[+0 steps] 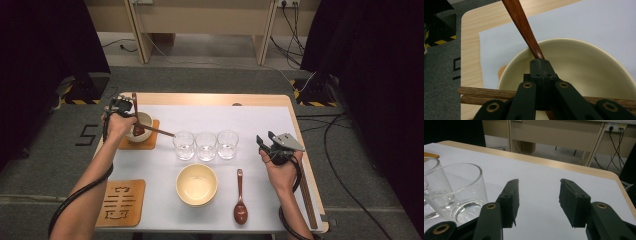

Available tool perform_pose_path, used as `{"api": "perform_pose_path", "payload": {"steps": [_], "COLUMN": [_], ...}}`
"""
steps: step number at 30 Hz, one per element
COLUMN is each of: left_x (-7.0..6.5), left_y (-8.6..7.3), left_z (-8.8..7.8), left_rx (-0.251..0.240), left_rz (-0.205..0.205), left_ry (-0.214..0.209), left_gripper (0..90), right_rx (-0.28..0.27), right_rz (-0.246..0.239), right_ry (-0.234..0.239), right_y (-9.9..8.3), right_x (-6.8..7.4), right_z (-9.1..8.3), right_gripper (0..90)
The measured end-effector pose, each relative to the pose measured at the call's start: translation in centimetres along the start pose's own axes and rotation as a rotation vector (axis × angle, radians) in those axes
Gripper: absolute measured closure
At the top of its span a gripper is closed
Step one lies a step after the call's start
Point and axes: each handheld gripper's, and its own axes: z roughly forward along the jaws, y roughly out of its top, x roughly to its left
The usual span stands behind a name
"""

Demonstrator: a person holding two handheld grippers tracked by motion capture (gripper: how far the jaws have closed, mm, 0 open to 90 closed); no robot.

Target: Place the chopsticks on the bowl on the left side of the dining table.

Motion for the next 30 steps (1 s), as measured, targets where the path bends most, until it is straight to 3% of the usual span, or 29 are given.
{"api": "perform_pose_path", "payload": {"steps": [30], "left_x": [0.06], "left_y": [-0.87], "left_z": [-0.15], "left_rx": [0.039], "left_rz": [-0.039], "left_ry": [0.004], "left_gripper": [89.1], "right_rx": [-0.002], "right_rz": [-0.002], "right_ry": [0.001], "right_y": [-0.02], "right_x": [0.09], "right_z": [0.08], "right_gripper": [50.7]}}
